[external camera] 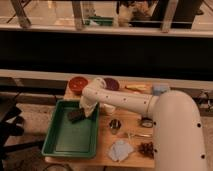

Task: Wipe tray with eraser

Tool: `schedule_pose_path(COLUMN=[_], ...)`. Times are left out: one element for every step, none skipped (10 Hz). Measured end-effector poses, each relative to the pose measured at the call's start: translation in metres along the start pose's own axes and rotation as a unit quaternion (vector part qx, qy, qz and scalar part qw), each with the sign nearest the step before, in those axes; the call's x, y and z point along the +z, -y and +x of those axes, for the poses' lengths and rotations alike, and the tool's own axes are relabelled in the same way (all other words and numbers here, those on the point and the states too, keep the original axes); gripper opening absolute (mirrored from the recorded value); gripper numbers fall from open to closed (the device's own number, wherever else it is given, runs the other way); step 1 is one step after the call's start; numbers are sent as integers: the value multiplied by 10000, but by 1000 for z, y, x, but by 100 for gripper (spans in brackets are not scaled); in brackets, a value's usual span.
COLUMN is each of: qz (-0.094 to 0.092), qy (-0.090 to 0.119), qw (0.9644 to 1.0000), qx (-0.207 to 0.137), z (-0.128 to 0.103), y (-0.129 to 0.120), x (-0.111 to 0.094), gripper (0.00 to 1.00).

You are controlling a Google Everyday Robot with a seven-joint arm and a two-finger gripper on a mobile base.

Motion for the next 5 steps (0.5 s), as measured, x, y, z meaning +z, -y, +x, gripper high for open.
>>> schedule_pose_path(qz=[48, 76, 106, 142, 177], qy=[91, 157, 201, 225, 209], qw=[9999, 9997, 9995, 9994, 9993], qx=[-90, -152, -196, -226, -259], z=[-15, -25, -32, -38, -44], y=[9, 12, 12, 10, 4], x=[4, 5, 5, 3, -1], gripper=[2, 2, 2, 2, 2])
